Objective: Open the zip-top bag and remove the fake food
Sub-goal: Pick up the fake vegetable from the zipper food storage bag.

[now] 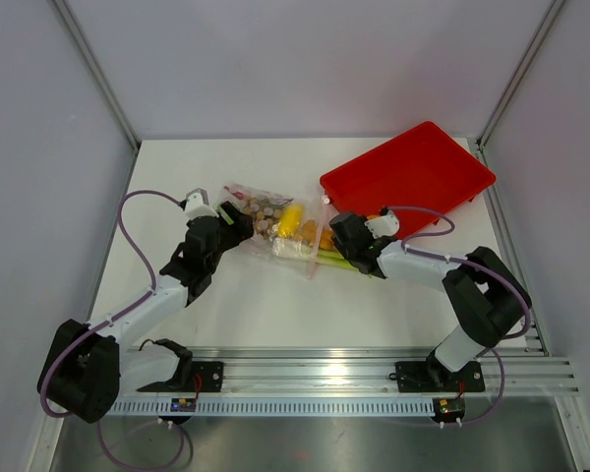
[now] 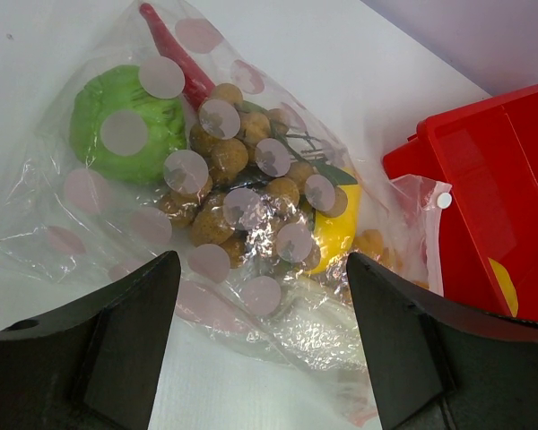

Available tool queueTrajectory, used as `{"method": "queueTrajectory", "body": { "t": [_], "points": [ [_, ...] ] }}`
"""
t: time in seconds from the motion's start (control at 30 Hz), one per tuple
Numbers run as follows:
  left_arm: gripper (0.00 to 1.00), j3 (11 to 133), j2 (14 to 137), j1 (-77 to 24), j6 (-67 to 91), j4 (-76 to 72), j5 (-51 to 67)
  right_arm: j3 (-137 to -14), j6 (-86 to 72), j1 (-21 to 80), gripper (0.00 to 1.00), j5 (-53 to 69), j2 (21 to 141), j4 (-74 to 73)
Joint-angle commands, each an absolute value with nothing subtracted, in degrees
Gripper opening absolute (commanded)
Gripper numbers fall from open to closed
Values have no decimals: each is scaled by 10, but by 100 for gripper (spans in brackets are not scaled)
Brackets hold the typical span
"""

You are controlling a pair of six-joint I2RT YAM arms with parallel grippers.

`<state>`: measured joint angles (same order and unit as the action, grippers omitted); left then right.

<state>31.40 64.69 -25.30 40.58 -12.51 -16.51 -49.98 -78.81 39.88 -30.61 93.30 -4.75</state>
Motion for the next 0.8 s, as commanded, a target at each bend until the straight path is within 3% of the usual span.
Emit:
{"method": "queueTrajectory", "body": {
  "t": [0.0, 0.77],
  "points": [
    [79, 333, 647, -255, 408, -151, -164, -492, -799, 403, 27, -353, 892, -47],
    [79, 331, 633, -254, 405, -142, -171, -542, -789, 408, 27, -483, 823, -236]
  ]
}}
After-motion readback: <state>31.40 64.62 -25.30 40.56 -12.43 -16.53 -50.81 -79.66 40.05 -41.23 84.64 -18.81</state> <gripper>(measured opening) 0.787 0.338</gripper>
